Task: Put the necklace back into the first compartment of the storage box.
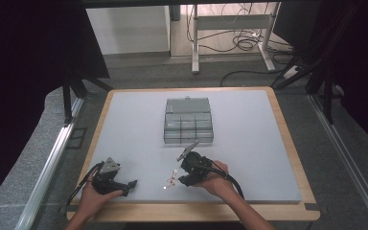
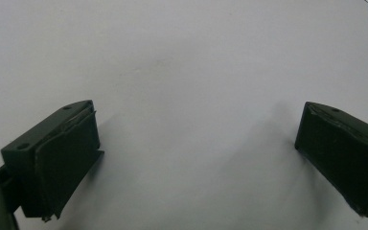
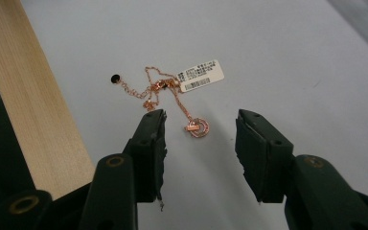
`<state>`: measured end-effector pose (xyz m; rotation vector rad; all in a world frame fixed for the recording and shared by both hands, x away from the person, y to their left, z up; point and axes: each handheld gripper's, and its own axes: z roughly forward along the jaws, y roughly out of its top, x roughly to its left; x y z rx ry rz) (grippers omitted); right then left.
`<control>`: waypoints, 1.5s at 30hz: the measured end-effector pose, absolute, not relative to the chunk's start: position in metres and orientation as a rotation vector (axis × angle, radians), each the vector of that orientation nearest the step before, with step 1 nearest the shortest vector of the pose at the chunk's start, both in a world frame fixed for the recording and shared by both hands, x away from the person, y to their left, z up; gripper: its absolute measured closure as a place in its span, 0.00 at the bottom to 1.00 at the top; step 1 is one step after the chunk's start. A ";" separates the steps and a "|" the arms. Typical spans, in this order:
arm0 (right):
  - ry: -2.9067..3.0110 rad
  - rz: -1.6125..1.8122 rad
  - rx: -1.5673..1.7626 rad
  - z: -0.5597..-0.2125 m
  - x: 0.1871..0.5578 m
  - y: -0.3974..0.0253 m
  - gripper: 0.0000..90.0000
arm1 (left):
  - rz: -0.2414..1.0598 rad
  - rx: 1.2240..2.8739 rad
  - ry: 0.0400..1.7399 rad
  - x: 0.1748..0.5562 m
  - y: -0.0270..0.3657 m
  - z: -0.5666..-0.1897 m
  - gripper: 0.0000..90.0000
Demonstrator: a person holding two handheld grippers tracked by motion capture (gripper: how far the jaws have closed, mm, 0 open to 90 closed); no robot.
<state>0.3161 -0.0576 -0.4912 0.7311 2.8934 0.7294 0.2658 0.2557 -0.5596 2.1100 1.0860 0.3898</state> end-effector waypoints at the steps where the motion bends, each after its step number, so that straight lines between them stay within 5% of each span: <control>1: 2.899 0.724 0.729 -0.493 0.317 -0.057 0.59 | 0.390 2.111 1.086 0.266 0.256 -0.560 0.02; 45: 2.941 0.483 0.648 -0.505 0.327 -0.030 0.89 | 0.391 2.112 1.087 0.266 0.256 -0.559 0.02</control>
